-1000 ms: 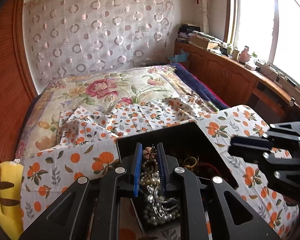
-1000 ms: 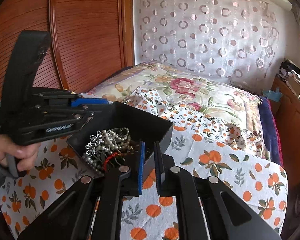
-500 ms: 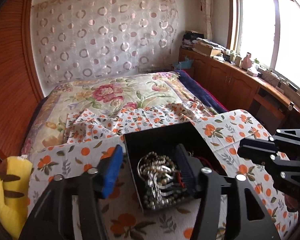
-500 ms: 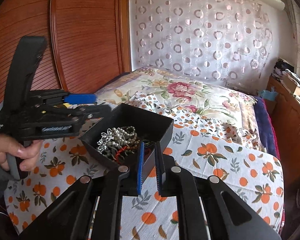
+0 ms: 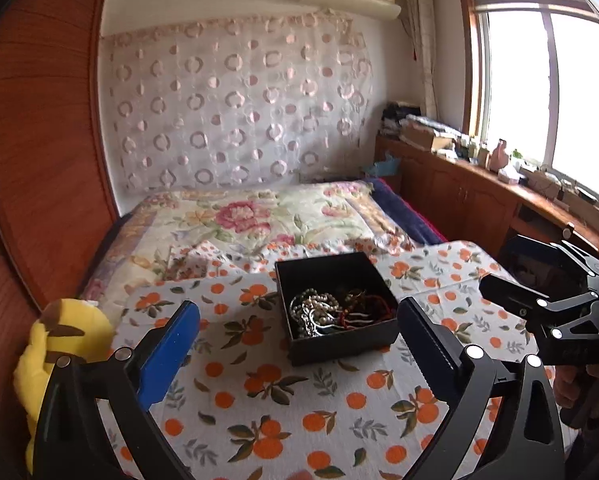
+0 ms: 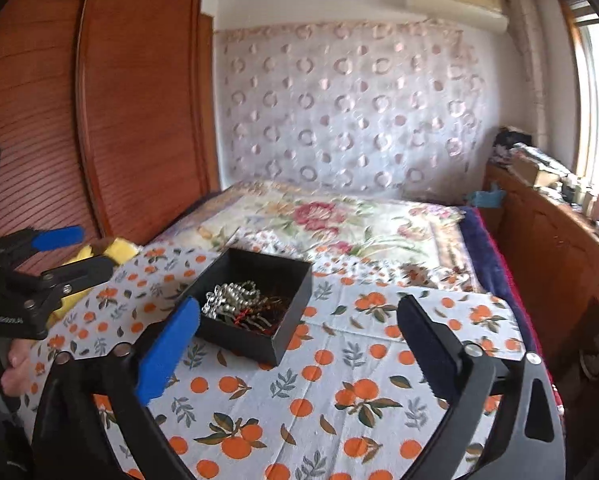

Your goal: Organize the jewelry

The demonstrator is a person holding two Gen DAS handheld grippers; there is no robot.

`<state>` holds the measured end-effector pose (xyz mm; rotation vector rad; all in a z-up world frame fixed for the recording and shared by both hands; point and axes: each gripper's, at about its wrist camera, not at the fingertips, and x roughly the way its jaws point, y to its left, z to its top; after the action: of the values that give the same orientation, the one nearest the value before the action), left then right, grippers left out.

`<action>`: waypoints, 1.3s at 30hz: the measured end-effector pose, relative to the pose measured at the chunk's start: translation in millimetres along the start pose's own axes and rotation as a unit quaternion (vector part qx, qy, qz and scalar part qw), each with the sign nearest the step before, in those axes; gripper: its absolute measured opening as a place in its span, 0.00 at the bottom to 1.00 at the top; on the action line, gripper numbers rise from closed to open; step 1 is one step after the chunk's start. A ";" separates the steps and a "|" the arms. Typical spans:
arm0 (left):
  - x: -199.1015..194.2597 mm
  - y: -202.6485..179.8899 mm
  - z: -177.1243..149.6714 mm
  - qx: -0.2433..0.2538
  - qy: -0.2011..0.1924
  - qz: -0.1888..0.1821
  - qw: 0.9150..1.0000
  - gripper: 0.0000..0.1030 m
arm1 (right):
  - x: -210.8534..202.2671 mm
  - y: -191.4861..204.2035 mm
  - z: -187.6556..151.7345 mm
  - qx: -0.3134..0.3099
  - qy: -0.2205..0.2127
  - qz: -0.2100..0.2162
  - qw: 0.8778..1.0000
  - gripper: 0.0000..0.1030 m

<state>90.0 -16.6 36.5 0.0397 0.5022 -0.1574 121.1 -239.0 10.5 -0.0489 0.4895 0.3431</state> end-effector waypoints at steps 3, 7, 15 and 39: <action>-14.4 -1.3 -1.6 -0.003 -0.006 0.013 1.000 0.92 | -15.0 0.7 0.0 0.012 -0.010 -0.010 1.000 0.97; -28.2 -1.7 -7.2 -0.010 -0.007 0.024 1.000 0.92 | -31.8 5.9 -6.0 0.015 -0.019 -0.020 1.000 0.97; -46.1 -0.7 -17.6 -0.016 -0.011 0.039 0.999 0.92 | -53.2 6.3 -20.1 0.035 -0.027 -0.023 0.999 0.97; -46.6 0.3 -25.9 -0.018 -0.006 0.040 0.999 0.92 | -57.8 11.7 -30.2 0.040 -0.025 -0.029 0.998 0.97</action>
<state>37.5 -7.7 36.3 0.0233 0.4906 -0.0705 55.7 -249.9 11.4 0.0238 0.4506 0.2669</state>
